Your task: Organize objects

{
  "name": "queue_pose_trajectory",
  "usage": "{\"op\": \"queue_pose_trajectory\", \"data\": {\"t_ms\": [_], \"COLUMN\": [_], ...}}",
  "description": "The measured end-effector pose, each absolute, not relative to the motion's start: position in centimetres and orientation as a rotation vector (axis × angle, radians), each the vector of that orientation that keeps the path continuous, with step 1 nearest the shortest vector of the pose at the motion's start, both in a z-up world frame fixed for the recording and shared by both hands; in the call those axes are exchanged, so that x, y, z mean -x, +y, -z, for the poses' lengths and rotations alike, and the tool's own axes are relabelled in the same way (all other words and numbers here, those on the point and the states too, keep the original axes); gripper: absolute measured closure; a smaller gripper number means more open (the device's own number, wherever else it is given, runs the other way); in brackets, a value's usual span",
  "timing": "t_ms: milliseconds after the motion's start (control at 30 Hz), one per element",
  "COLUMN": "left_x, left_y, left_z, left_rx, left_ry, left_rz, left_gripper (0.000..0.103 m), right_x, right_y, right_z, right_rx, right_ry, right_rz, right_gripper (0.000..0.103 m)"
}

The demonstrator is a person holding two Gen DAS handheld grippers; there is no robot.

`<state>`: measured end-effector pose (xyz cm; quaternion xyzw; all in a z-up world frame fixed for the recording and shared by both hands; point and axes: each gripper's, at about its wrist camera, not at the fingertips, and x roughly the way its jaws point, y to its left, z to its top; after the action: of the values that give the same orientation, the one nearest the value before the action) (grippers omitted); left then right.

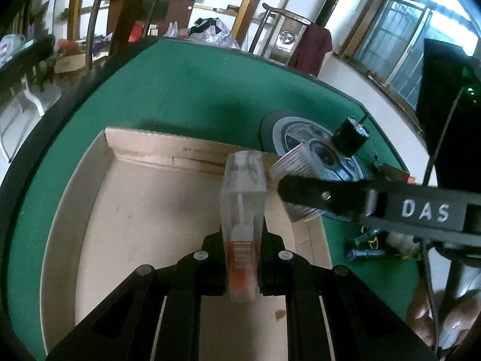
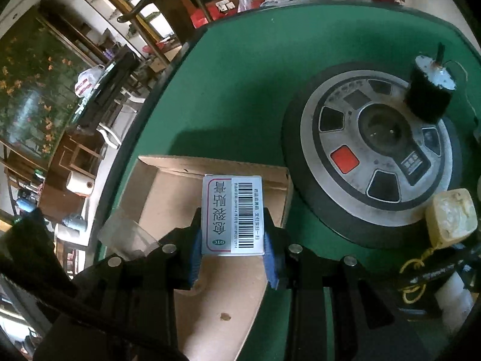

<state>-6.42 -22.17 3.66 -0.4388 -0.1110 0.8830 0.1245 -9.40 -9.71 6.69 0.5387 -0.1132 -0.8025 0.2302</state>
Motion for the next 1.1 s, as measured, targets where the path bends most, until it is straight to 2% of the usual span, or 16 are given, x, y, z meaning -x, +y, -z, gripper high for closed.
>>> {"op": "queue_pose_trajectory", "data": {"t_ms": [67,100,133,167,367,567,967,1100], "left_x": [6.3,6.3,6.4,6.4,6.5,2.1,-14.3,-19.9], "left_y": [-22.2,-22.2,-22.2,-22.3,-22.0,-23.3,-30.2,-33.3], "left_z": [-3.7,-3.7,-3.8,-3.9,-5.5,-10.5,-26.8,-29.6], "left_rx": [1.263,1.264,1.267,1.263,1.261,1.109,0.419,0.059], "left_ry": [-0.323,-0.322,-0.319,-0.317,-0.291,-0.327,-0.51,-0.568], "left_rz": [-2.576,-2.575,-2.578,-2.583,-2.605,-2.71,-2.809,-2.978], "left_gripper": [0.083,0.077,0.061,0.05,0.049,0.049,0.049,0.049], "right_x": [9.5,9.6,9.6,9.5,8.5,5.3,-9.8,-14.9], "right_y": [-9.7,-9.7,-9.7,-9.5,-7.6,-2.3,9.9,12.3], "right_z": [-6.8,-6.8,-6.9,-7.3,-9.4,-16.1,-35.0,-38.5], "right_rx": [-1.496,-1.502,-1.5,-1.49,-1.418,-1.233,-0.662,-0.45], "right_ry": [-0.309,-0.3,-0.294,-0.291,-0.289,-0.324,-0.314,-0.292], "right_rz": [2.196,2.205,2.212,2.222,2.303,2.42,2.668,2.792], "right_gripper": [0.07,0.063,0.057,0.055,0.055,0.055,0.053,0.038]}}
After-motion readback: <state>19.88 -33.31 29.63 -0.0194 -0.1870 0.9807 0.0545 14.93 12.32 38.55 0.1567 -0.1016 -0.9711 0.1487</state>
